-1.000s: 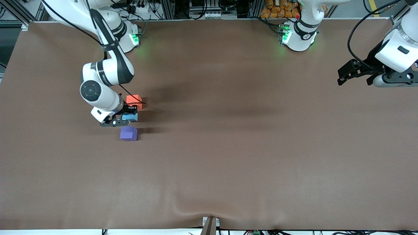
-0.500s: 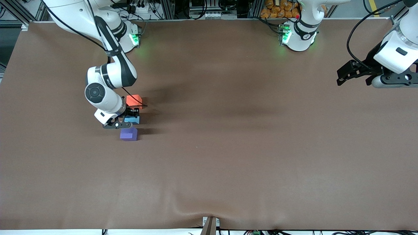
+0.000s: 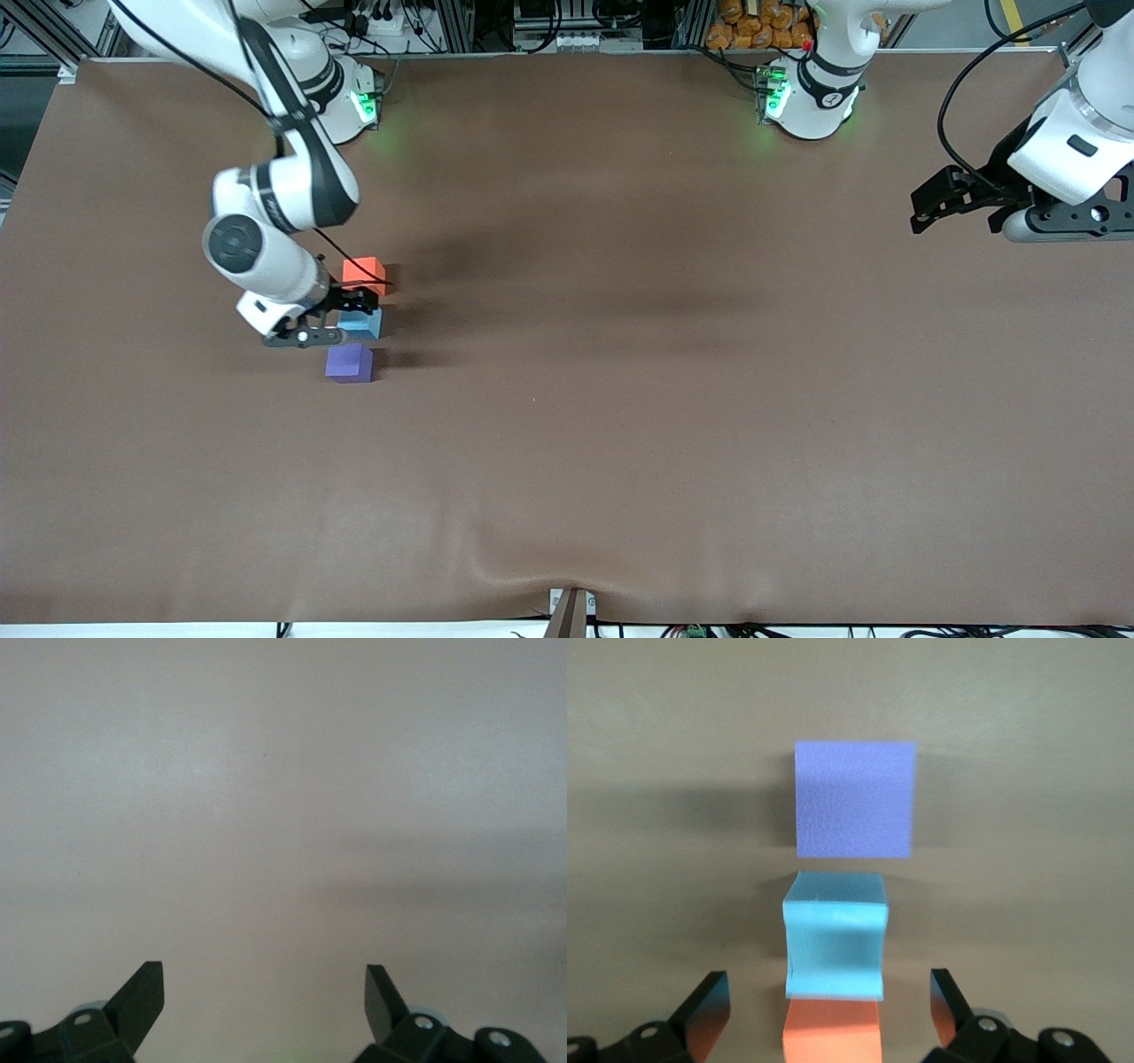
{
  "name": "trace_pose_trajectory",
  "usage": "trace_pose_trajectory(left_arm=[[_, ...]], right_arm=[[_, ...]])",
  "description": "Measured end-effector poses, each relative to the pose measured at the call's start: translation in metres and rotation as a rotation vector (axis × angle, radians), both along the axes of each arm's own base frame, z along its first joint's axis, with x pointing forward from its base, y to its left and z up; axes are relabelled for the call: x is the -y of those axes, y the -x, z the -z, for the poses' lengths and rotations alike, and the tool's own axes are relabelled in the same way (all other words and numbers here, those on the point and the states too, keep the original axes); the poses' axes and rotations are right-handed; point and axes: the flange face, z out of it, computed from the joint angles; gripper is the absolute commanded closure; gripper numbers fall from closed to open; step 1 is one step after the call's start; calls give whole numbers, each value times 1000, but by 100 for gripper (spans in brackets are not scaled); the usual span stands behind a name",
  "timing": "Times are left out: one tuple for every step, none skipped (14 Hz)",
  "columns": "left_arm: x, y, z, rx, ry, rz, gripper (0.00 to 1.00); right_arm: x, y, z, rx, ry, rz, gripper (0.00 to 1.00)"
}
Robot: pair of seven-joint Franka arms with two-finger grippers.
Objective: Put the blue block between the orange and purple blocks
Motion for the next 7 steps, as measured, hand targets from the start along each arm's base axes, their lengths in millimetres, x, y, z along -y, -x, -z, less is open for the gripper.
trace_pose_trajectory(left_arm=[[0,0,1,-2,0,0,0],[0,0,1,-3,0,0,0],[0,0,2,-3,0,0,0],[0,0,2,-3,0,0,0],[0,0,1,-3,0,-1,0],[-1,0,1,-3,0,-1,0],[-1,0,1,-1,0,-1,0]], right_arm=[[11,-6,-34,-3,-9,-1,0],[25,-11,-69,-10,-18,-10,0],[43,-16,-106,-19,-28,-18,0],[63,-21,-140,-22,-36,-17,0],[85,-24,-175,-14,-42,-5,0],[105,-26,-206,8,-47,14,0],[124,-26,-233,35,-49,41,0]])
